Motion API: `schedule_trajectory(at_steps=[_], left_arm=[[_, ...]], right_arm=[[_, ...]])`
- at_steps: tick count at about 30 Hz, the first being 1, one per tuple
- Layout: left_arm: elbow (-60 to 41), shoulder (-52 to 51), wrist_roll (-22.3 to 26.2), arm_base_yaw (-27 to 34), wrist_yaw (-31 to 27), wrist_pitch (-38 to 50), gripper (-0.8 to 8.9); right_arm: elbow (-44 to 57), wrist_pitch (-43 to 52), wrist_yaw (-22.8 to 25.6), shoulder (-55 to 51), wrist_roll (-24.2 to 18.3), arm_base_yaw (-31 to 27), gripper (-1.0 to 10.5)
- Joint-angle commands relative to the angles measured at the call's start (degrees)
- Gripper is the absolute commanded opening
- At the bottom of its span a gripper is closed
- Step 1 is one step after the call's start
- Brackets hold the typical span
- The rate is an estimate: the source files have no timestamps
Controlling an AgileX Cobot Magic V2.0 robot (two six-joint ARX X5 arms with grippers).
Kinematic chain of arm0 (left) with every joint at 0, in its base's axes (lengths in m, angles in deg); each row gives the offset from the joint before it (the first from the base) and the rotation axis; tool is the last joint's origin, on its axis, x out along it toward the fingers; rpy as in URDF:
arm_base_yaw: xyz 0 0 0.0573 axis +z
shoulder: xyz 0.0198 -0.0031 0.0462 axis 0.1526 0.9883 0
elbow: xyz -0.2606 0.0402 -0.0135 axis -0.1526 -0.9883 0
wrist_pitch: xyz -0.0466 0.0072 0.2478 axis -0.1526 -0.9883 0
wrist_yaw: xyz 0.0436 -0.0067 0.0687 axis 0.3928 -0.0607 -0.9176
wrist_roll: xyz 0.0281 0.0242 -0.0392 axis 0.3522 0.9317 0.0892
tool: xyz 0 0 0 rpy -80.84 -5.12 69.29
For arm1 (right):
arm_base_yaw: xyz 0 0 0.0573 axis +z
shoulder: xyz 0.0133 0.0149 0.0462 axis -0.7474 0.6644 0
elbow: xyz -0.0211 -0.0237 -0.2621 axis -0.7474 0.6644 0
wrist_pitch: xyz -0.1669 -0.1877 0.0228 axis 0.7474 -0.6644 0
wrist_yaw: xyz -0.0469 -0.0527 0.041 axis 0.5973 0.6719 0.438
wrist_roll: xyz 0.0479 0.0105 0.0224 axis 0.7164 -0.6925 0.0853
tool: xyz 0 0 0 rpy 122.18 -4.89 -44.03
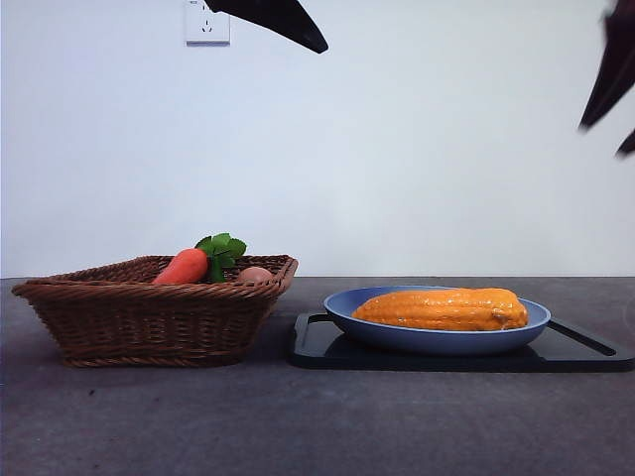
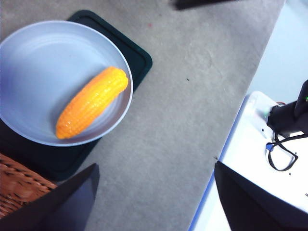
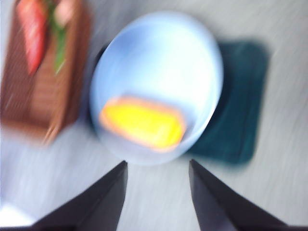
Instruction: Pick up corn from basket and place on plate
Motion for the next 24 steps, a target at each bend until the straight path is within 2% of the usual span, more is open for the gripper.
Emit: schedule_trajectory(at_steps=[1,4,7,14,18,24], left_arm=[[1.68,0.20,-0.07,-0.42,0.02,-0.46,3.89],[1.68,0.20,-0.07,-0.42,0.02,-1.31,3.75],[1.68,0.20,-0.07,-0.42,0.04,-2.32,3.06],[1.68,0.20,-0.07,-0.42,0.04,-4.24,0.16],[1.68,0.20,-0.04,-0.42,0.04,-4.44,0.07],[1.68,0.20,-0.07,-0.42,0.02,-4.39,0.07]], right_arm=[[-0.92,-3.63,0.17,-5.46,-3.87,2.05,1.9],[-0.92,-5.73,0.17,-11.61,-3.87,4.42,1.7],[-0.92,-7.67,0.17,-16.46,-3.87,6.21,1.4],[-0.90,-14.27,0.13,-21.75,-8.33,8.98,0.0],[-0.90,-17.70,0.13,-21.90,-9.94,9.92,0.0],[-0.90,-17.68,0.00,-21.86,-10.08,10.25,0.0]])
